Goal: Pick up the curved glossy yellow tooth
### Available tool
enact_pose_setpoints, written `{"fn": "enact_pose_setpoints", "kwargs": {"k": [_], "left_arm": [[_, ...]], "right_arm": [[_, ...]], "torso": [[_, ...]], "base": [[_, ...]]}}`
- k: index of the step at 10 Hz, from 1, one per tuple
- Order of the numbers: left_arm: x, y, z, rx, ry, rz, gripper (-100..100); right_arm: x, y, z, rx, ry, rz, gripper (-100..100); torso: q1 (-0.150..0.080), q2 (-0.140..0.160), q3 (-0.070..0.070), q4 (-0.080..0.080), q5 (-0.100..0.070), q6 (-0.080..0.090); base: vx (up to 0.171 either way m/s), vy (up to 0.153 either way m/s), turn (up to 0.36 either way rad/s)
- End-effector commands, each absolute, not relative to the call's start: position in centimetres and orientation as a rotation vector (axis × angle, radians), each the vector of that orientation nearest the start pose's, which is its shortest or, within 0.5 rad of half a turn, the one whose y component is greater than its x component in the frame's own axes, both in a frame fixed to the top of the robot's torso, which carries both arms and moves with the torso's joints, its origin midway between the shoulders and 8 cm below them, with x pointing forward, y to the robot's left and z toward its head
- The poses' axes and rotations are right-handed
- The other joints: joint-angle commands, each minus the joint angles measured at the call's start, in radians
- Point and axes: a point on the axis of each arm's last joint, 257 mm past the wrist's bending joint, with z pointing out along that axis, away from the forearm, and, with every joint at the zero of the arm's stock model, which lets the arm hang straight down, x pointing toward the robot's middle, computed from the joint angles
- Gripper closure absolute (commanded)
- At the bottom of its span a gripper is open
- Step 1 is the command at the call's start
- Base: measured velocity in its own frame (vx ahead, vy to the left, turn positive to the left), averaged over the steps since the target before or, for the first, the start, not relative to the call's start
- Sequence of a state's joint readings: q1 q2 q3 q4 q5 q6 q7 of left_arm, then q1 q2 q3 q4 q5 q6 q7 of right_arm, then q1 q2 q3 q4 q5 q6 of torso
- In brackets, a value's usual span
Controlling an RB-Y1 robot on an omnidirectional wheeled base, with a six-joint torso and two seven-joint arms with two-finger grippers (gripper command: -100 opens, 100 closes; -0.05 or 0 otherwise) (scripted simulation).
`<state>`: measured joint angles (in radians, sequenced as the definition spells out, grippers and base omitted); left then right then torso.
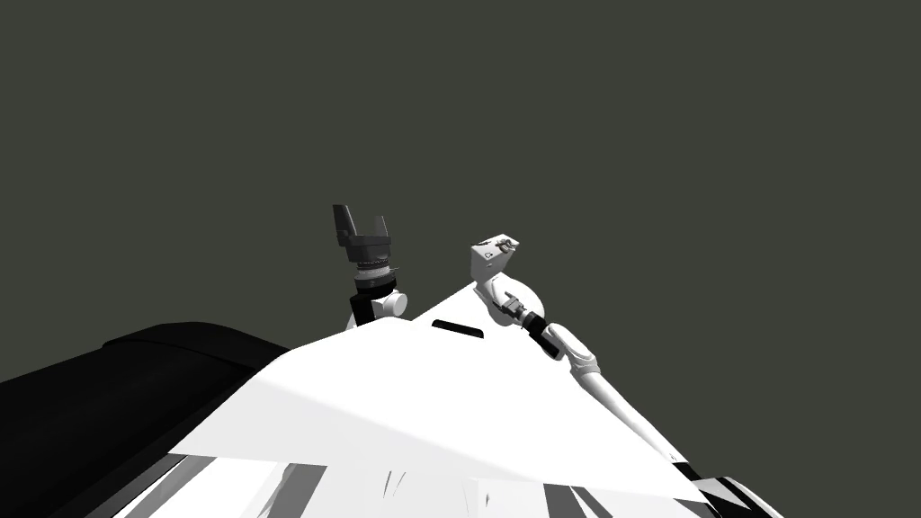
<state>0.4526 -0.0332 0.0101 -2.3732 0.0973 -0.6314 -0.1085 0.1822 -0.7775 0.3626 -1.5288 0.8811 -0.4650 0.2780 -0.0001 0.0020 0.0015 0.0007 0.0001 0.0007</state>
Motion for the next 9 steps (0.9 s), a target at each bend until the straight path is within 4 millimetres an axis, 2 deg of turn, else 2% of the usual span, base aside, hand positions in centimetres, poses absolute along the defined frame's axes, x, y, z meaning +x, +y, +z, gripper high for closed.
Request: {"fn": "enact_pose_setpoints", "kwargs": {"k": [1,2,3,4,6,7,8,9], "left_arm": [[29.4,28.6,9.9,-0.494,0.356,-1.311,0],[29.4,28.6,9.9,-0.494,0.357,-1.311,0],[29.4,28.6,9.9,-0.494,0.356,-1.311,0],[29.4,28.6,9.9,-0.494,0.356,-1.311,0],[29.4,28.6,9.9,-0.494,0.356,-1.311,0],[29.4,28.6,9.9,-0.494,0.357,-1.311,0],[29.4,28.6,9.9,-0.494,0.356,-1.311,0],[29.4,28.6,9.9,-0.494,0.357,-1.311,0]], "right_arm": [[38.2,-23.9,-36.9,-0.803,1.867,0.362,-100],[38.4,-26.2,-38.2,-0.885,1.899,0.301,-100],[38.1,-26.8,-39.0,-0.913,1.91,0.276,-100],[38.7,-28.4,-39.1,-0.996,1.915,0.224,-100],[38.1,-30.2,-40.7,-1.031,1.95,0.178,-100],[38.5,-32.8,-41.1,-1.112,1.968,0.109,-100],[38.1,-33.9,-42.0,-1.131,1.989,0.083,-100],[38.8,-36.2,-41.6,-1.205,1.99,0.021,-100]], "torso": [[0.0,0.0,0.0,0.0,0.0,0.0],[-0.001,-0.001,-0.001,0.0,0.0,0.0],[0.0,-0.001,0.0,0.0,0.0,-0.001],[0.0,-0.001,0.0,0.0,0.0,0.0],[0.0,-0.001,-0.001,0.0,0.0,0.0],[-0.001,-0.002,-0.001,0.0,0.0,0.0],[0.0,-0.002,-0.001,0.0,0.0,-0.001],[0.0,-0.003,-0.002,-0.001,0.0,0.0]], "base": [[-0.004,-0.004,-0.015],[-0.035,0.023,0.167],[-0.034,0.026,0.134],[-0.034,0.029,0.262],[-0.013,0.013,0.042],[0.0,0.029,0.235],[0.001,0.021,0.15],[0.006,0.034,0.265]]}}
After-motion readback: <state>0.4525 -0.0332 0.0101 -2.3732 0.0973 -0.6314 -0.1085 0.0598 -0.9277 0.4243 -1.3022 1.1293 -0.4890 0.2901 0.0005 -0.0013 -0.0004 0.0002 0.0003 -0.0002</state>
